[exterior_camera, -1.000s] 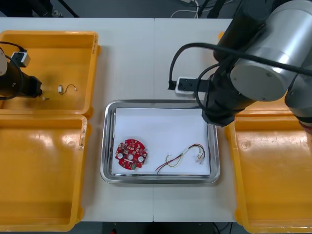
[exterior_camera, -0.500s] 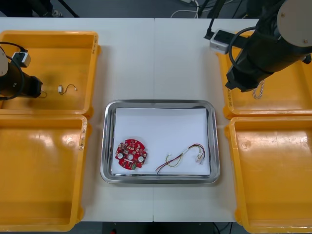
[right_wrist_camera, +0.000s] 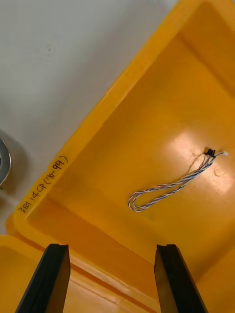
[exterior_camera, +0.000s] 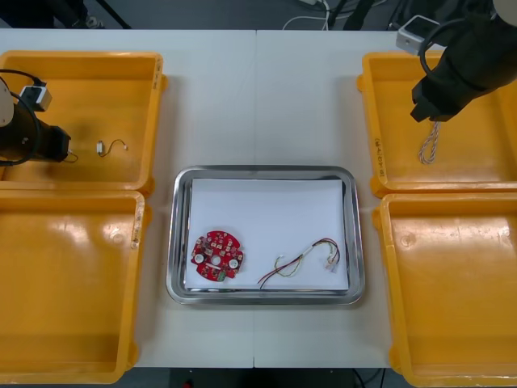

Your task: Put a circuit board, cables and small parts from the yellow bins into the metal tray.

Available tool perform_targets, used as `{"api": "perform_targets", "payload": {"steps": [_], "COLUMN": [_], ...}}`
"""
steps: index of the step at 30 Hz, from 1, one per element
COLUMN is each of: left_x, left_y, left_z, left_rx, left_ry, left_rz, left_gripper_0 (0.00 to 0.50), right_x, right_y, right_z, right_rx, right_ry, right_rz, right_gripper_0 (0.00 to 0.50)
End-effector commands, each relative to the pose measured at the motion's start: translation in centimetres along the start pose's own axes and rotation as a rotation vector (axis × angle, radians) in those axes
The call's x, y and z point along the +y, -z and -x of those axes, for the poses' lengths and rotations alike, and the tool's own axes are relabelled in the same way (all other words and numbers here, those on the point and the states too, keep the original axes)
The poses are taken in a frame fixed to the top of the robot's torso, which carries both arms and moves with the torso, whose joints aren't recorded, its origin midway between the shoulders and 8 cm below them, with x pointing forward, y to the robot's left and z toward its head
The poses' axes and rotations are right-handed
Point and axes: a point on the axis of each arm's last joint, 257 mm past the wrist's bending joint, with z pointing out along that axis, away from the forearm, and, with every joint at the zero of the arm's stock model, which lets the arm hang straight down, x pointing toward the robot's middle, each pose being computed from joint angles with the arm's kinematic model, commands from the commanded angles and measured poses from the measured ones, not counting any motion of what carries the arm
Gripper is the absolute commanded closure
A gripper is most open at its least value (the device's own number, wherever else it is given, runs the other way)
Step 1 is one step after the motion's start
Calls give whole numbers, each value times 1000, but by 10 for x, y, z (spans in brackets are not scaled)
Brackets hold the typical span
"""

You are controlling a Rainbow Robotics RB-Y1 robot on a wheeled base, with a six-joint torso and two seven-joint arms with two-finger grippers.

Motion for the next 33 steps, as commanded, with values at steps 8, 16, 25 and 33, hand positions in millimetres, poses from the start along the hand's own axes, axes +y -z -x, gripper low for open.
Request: {"api": "perform_targets", "payload": {"steps": [8,16,25,33], "left_x": [-14,-8,-17,-36], "left_y": [34,62,107,141], "left_z": [35,39,44,45], "left_rx": [-22,-1,26,52], "left_ry": [-96,-104,-143,-184], "left_rz": [-27,-15,6,14], "left_gripper_0": [500,500,500,500], "right_x": [-55,-70,-79,-91], "right_y": [15,7,-5,-11], "right_z": [-10,-22,-34,-33], "right_rx": [6,59,95,75], "right_ry": [-242,-365,-501,-688], "right_rz": [-7,37,91,63], "right_gripper_0": [0,0,0,0]}}
